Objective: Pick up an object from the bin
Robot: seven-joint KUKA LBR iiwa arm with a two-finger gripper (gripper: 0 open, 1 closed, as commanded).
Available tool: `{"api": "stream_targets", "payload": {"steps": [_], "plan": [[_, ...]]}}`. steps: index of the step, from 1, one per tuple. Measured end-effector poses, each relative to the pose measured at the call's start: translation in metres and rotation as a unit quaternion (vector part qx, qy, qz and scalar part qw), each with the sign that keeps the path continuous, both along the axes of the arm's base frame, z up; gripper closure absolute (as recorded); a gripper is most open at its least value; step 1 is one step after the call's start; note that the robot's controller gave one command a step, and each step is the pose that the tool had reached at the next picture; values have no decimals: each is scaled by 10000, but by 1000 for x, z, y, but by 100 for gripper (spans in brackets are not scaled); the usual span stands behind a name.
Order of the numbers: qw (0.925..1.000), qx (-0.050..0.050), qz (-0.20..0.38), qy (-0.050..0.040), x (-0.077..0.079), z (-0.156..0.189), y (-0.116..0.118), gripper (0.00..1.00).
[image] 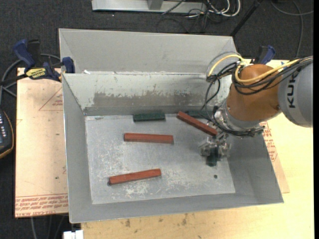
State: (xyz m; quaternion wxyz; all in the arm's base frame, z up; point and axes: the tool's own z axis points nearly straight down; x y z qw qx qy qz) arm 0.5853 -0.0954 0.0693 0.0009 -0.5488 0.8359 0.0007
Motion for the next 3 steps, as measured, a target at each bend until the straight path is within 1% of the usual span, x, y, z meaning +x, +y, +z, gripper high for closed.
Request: {"api": "stream_targets", "payload": {"steps": [1,2,3], "plan": [[10000,-5,-19,-35,2,56,1,100],[10000,-4,-37,-32,4,95,2,100],[10000,-2,-56,-24,5,118,3,100]]}}
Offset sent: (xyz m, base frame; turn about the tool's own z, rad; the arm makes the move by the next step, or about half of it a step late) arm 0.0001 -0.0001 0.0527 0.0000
